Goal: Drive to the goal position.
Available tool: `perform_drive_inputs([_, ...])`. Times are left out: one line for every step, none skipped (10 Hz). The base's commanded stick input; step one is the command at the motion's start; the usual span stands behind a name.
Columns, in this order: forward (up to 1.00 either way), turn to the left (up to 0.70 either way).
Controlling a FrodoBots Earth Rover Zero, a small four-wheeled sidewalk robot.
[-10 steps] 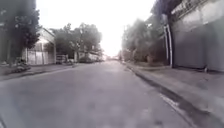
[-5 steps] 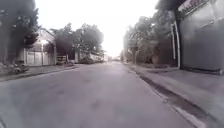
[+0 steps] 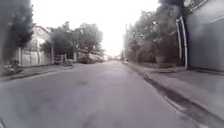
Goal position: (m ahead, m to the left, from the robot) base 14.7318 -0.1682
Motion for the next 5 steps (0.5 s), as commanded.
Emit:
perform_drive_inputs([1.00, 0.00])
perform_drive_inputs([1.00, -0.08])
perform_drive_inputs([1.00, -0.17])
perform_drive_inputs([1.00, -0.26])
perform_drive_inputs([1.00, -0.35])
